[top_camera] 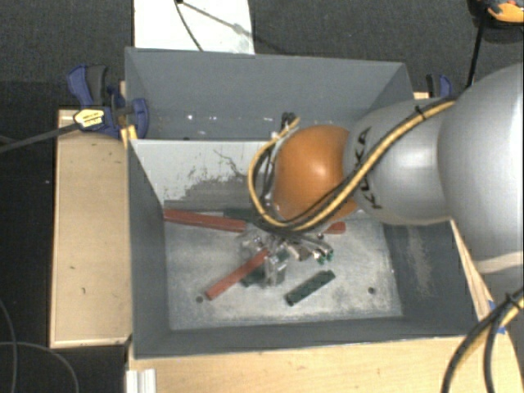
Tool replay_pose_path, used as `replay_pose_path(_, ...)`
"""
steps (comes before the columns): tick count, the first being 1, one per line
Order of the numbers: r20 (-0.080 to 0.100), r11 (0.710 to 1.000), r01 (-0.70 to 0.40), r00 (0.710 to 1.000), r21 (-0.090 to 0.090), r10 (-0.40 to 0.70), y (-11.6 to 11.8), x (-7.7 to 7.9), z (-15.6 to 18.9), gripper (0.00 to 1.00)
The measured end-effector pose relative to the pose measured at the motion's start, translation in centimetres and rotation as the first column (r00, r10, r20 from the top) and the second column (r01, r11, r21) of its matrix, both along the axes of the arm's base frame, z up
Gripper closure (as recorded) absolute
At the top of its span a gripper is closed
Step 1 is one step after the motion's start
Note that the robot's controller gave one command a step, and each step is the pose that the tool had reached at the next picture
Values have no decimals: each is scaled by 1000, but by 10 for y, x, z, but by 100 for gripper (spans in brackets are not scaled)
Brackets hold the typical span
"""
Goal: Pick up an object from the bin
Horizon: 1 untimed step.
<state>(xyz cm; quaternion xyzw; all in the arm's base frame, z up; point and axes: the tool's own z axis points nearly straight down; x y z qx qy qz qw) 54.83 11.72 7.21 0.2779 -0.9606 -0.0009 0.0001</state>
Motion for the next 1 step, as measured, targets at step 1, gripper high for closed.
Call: replay_pose_path(1, 6, 999, 36, 999, 0, -36, -20, -9, 156, 100)
